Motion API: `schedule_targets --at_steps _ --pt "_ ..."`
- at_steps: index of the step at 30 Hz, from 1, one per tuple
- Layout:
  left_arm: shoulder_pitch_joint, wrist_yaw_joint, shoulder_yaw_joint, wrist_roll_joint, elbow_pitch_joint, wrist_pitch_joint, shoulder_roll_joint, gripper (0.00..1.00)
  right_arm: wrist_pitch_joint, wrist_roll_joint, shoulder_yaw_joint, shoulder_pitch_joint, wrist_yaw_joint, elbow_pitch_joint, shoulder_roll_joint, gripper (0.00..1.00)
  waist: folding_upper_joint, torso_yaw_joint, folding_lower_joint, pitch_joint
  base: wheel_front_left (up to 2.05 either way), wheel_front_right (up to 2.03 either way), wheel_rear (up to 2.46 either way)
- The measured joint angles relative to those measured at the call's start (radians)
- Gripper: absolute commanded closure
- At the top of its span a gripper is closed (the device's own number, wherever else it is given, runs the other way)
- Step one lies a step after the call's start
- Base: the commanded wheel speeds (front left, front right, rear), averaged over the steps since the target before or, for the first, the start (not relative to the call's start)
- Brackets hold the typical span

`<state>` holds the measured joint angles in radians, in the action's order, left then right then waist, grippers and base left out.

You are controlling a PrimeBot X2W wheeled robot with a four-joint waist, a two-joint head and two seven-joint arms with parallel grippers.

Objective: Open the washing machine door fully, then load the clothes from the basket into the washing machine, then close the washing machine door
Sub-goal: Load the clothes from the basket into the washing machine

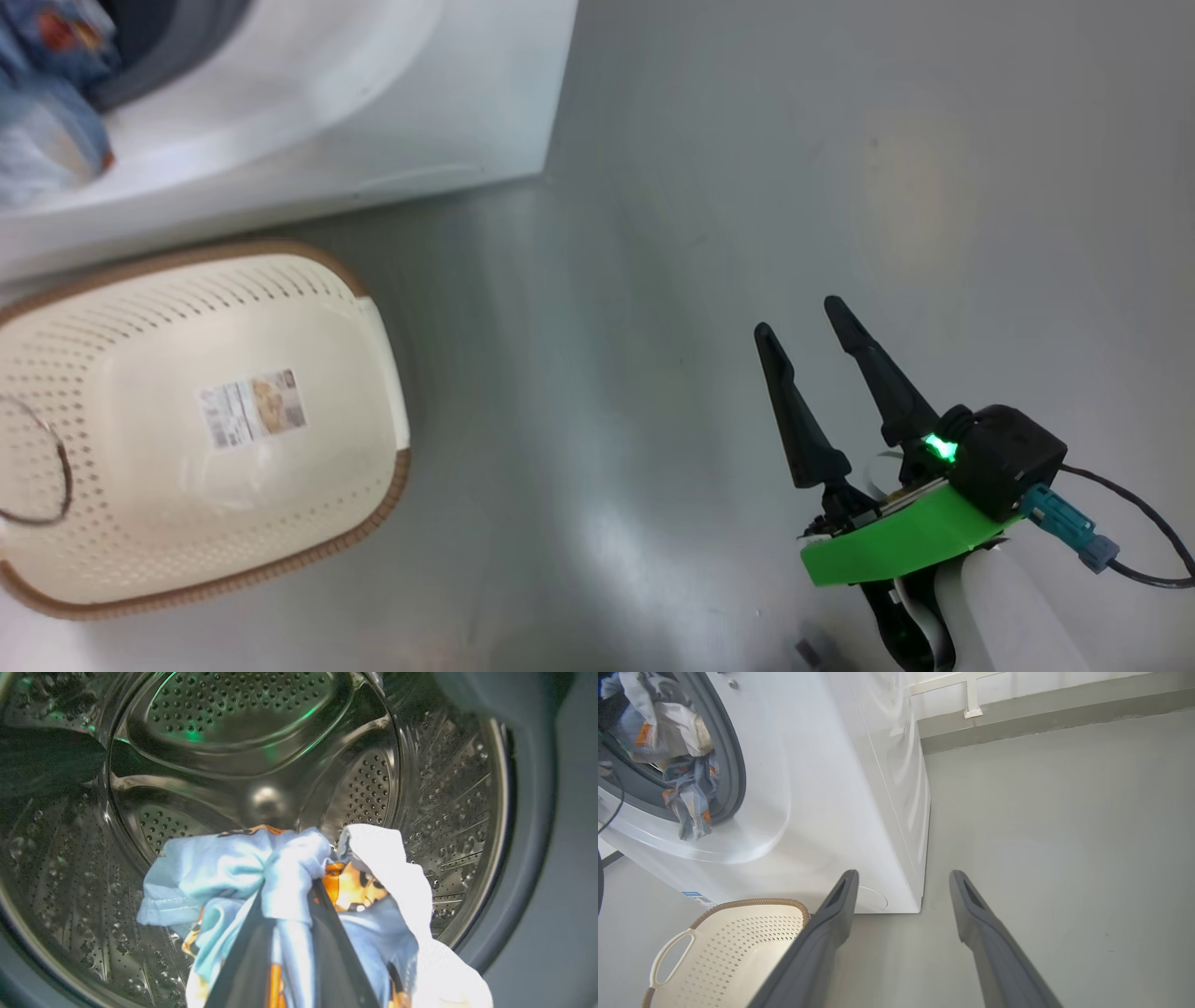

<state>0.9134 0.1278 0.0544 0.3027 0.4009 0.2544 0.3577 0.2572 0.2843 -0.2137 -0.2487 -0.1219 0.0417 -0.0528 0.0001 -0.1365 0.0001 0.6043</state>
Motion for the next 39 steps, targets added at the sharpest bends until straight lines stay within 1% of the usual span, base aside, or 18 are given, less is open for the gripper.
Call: schedule_targets --at_steps 4,8,13,15,19,22,25,28,30,31,35,39 --pt "0.090 0.000 -0.014 0.012 0.077 0.002 0.025 1.00 0.000 0.002 -0.009 -0.005 0.000 -0.006 0.000 0.00 0.0000 -0.010 0.0000 0.056 0.00 0.00 0.00" --pt "0.170 0.000 -0.067 0.048 0.181 0.002 0.051 1.00 0.000 0.011 -0.021 -0.020 0.000 -0.011 0.000 0.00 0.0000 -0.018 0.0000 0.106 0.00 0.00 0.00" --pt "0.270 0.000 -0.146 0.118 0.271 -0.049 0.078 1.00 0.000 0.013 -0.032 -0.022 0.000 -0.010 0.000 0.00 0.0000 -0.026 0.0000 0.158 0.00 0.00 0.00" --pt "0.309 0.000 -0.174 0.133 0.297 -0.062 0.097 1.00 0.000 0.017 -0.034 -0.023 0.000 -0.011 0.000 0.00 0.0000 -0.029 0.0000 0.176 0.00 0.00 0.00" --pt "0.371 0.000 -0.209 0.191 0.350 -0.086 0.116 1.00 0.000 0.017 -0.039 -0.024 0.000 -0.013 0.000 0.00 0.0000 -0.036 0.0000 0.205 0.00 0.00 0.00" --pt "0.411 0.000 -0.237 0.225 0.382 -0.087 0.130 1.00 0.000 0.016 -0.043 -0.023 0.000 -0.012 0.000 0.00 0.0000 -0.045 0.0000 0.217 0.00 0.00 0.00" --pt "0.454 0.000 -0.272 0.233 0.406 -0.085 0.148 1.00 0.000 0.016 -0.046 -0.023 0.000 -0.011 0.000 0.00 0.0000 -0.051 0.0000 0.227 0.00 0.00 0.00" --pt "0.487 0.000 -0.292 0.229 0.421 -0.039 0.162 1.00 0.000 0.016 -0.055 -0.022 0.000 -0.011 0.000 0.00 0.0000 -0.058 0.0000 0.235 0.00 0.00 0.00" --pt "0.511 0.000 -0.296 0.214 0.405 -0.009 0.169 1.00 0.000 0.016 -0.060 -0.022 0.000 -0.011 0.000 0.00 0.0000 -0.061 0.0000 0.239 0.00 0.00 0.00" --pt "0.532 0.000 -0.290 0.182 0.344 -0.001 0.176 1.00 0.000 0.016 -0.064 -0.022 0.000 -0.012 0.000 0.00 0.0000 -0.062 0.0000 0.245 0.00 0.00 0.00" --pt "0.542 0.000 -0.195 0.097 0.155 0.002 0.178 1.00 0.000 0.017 -0.074 -0.025 0.000 -0.012 0.000 0.00 -0.0001 -0.070 0.0000 0.259 0.00 0.00 0.00" --pt "0.513 0.000 -0.099 0.034 0.017 0.004 0.164 1.00 0.000 0.020 -0.083 -0.032 0.000 -0.013 0.000 0.00 0.0000 -0.080 0.0000 0.267 0.00 0.00 0.00"
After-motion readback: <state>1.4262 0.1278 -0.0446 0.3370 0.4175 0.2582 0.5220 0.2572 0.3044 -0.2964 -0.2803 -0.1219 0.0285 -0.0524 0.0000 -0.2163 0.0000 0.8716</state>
